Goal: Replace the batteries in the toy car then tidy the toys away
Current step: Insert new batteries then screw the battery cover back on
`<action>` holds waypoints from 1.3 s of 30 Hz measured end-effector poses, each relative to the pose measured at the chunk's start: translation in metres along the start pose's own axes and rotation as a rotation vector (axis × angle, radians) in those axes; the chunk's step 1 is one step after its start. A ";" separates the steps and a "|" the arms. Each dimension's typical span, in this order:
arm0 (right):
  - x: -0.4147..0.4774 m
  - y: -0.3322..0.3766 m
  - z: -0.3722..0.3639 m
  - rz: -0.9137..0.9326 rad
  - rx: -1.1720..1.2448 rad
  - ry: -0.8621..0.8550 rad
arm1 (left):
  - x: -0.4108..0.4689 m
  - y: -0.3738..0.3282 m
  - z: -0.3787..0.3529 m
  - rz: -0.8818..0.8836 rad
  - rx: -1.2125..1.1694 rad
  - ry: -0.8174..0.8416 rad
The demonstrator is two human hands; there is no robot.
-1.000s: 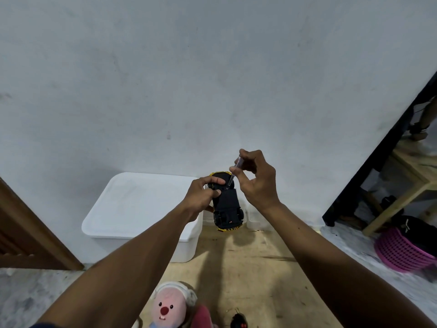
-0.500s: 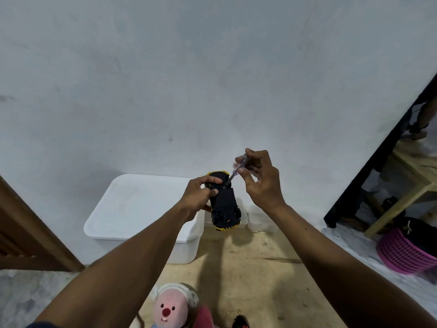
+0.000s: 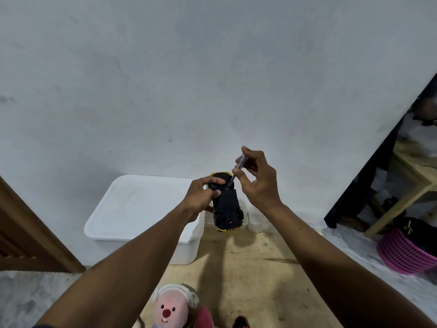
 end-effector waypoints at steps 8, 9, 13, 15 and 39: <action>0.000 -0.002 0.003 -0.018 -0.018 0.012 | 0.003 -0.001 0.002 0.001 0.004 -0.002; 0.001 -0.001 0.003 -0.024 -0.009 0.042 | 0.002 -0.001 0.002 0.000 0.006 -0.002; 0.002 0.003 0.000 -0.028 -0.032 0.056 | 0.001 -0.003 0.000 -0.008 0.014 0.008; 0.002 0.005 -0.001 0.015 -0.048 0.051 | 0.000 -0.002 -0.001 -0.008 0.022 0.010; -0.015 -0.049 0.026 -0.637 -0.080 0.111 | 0.000 -0.021 -0.003 -0.085 -0.021 0.007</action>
Point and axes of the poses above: each hand's wrist, its own x-axis towards the middle knuckle, its own z-axis out of the back of the hand, y = z × x, the point moved 5 cm from there along x, towards the middle knuckle, and after that the axes turned 4 degrees about -z, right-handed, at the moved point
